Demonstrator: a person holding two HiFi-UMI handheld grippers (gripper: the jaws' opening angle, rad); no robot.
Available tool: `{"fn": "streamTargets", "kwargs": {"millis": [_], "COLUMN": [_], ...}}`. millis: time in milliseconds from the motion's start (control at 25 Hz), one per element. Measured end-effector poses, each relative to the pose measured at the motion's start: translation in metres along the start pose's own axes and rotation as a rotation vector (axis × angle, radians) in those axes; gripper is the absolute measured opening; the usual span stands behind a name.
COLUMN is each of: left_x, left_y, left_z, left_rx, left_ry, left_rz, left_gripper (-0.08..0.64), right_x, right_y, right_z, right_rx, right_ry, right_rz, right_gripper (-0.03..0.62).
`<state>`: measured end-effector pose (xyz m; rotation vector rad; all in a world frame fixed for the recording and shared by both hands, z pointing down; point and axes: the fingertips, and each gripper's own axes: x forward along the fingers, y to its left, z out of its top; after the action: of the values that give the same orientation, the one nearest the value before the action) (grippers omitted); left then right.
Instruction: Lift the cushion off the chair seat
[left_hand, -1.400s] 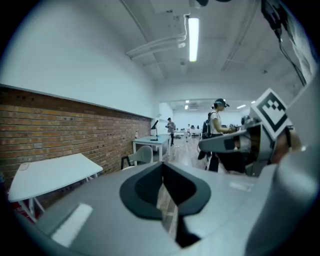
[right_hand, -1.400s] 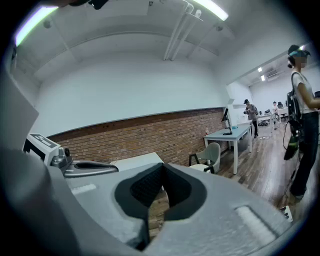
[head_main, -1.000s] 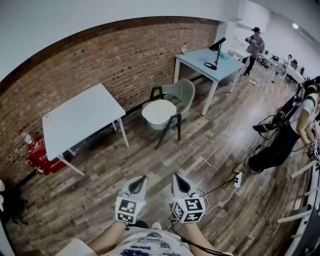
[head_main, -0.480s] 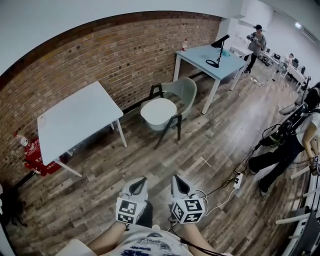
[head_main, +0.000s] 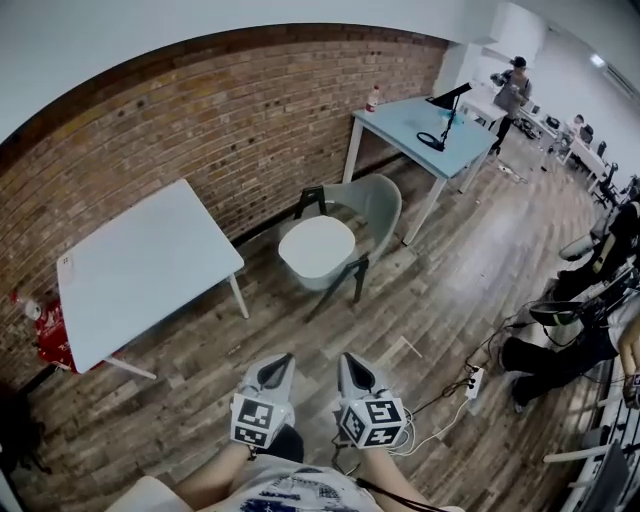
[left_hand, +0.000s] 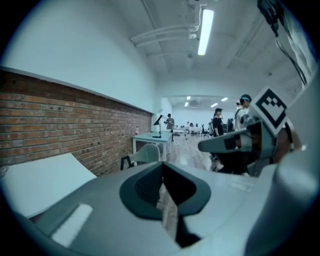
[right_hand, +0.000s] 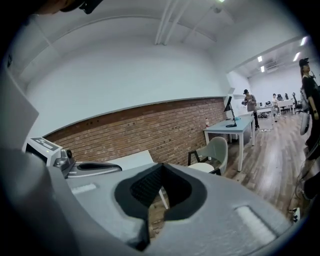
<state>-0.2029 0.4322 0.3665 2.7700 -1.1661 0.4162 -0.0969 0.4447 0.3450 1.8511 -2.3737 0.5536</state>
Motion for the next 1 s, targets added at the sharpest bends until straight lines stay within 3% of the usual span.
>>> {"fn": "streamTargets", "kwargs": {"millis": [440, 1000], "left_x": [0.068, 0.16], "left_y": [0.094, 0.137], "left_z": [0.025, 0.026], "left_rx": [0.02, 0.009], "left_ry": [0.008, 0.058], "left_rz": [-0.028, -0.032], "left_gripper": [-0.009, -0.009], "right_x": [0.104, 0.183], "right_y": [-0.014, -0.074], "right_z": [0.044, 0.059], "right_rx": [-0.002, 0.028], "right_ry": [-0.016, 0.001], "right_rz": [-0.061, -0.076], "right_gripper": [-0.002, -0.002]}}
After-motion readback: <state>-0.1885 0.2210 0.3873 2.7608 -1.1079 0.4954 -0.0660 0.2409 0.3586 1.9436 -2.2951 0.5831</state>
